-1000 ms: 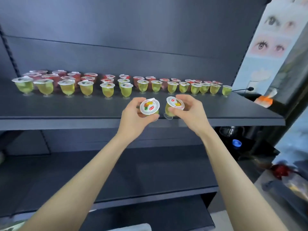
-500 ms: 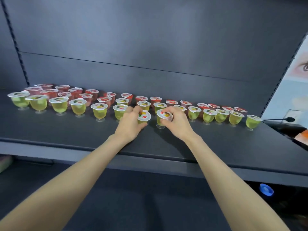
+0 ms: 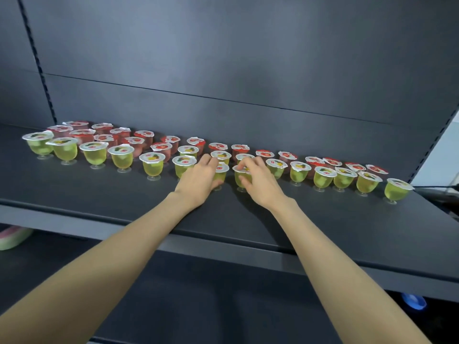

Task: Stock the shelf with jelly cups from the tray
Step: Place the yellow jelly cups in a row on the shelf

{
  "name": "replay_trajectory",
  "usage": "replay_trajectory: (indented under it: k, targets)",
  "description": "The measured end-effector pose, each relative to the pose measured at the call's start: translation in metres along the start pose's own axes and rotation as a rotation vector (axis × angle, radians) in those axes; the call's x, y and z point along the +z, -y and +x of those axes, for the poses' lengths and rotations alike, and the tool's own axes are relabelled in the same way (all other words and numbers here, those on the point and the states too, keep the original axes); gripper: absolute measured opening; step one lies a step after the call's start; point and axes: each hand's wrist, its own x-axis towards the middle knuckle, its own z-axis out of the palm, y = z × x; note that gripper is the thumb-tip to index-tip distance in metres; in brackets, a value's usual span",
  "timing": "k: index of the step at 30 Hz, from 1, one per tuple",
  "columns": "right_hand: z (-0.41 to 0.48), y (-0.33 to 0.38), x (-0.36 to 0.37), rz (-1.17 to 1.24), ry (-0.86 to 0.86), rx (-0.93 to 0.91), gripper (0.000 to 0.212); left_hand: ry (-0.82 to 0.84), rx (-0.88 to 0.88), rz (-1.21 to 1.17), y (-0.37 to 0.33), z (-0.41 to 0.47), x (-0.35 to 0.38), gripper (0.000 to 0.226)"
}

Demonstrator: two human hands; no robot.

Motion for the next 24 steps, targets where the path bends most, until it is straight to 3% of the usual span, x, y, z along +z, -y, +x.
replay_trajectory:
  k: [10,17,24]
  targets:
    - [-0.021,0.022,-0.008,-0.130,-0.003,0.133,0.036,0.038,0.090,0.011,0.029,-0.029,-0.030,0.048]
    - [-0.058,0.108,0.001,-0.145,-0.131,0.132,0.034,-0.041,0.213,0.039,0.072,-0.081,-0.074,0.034]
    - [-0.127,0.187,0.073,-0.054,-0.209,0.101,0.031,-0.147,0.289,-0.074,0.138,-0.187,-0.063,0.037]
